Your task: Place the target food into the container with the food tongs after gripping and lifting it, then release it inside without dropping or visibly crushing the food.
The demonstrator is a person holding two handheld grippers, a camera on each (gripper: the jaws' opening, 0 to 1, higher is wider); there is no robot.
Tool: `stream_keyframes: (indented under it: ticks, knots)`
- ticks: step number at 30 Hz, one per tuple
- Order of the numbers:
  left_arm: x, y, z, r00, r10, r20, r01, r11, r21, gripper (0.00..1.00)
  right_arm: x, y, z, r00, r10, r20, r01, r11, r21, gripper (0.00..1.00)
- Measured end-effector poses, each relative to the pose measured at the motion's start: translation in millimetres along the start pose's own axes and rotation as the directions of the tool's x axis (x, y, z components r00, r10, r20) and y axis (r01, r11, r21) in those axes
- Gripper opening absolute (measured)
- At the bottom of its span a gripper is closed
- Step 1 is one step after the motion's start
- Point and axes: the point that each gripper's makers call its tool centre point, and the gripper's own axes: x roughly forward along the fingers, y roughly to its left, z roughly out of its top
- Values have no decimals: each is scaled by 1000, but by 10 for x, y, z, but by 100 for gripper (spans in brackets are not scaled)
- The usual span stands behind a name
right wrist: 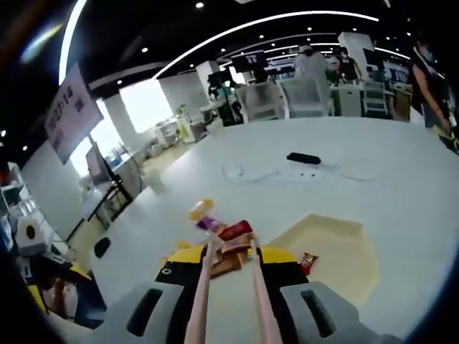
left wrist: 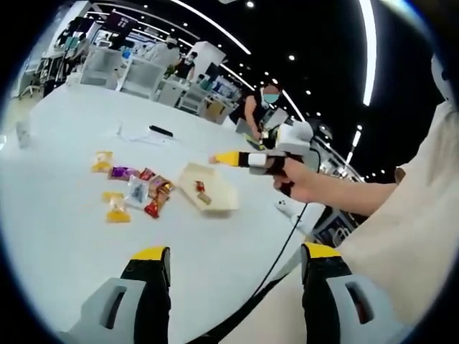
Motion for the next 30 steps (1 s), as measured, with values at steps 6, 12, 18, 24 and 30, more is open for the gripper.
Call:
stream_keyframes:
  ticks: [6, 12, 18, 24, 30]
  knots:
    - [-62, 48, -14, 1000, -8, -15, 8, 1000, 7, 74, 33, 53, -81, 1000, -2, -25, 2, 1000, 13, 27]
    - [-95, 116, 62, 1000, -4, 13, 4, 1000, 9, 74, 57, 108, -196, 996, 22, -81, -21, 1000, 14, 28]
    - [12, 104, 68, 999, -33, 18, 33, 999, 6, 74, 61, 206, -125, 992, 57, -109, -68, 993, -100, 28]
    - [42, 132, 82, 998, -48, 27, 48, 999, 3, 74, 99, 243, -80, 991, 63, -119, -79, 988, -132, 28]
    - [-21, 202, 88, 998, -42, 41, 42, 999, -9, 75, 158, 319, -96, 988, 73, -139, -95, 982, -162, 29]
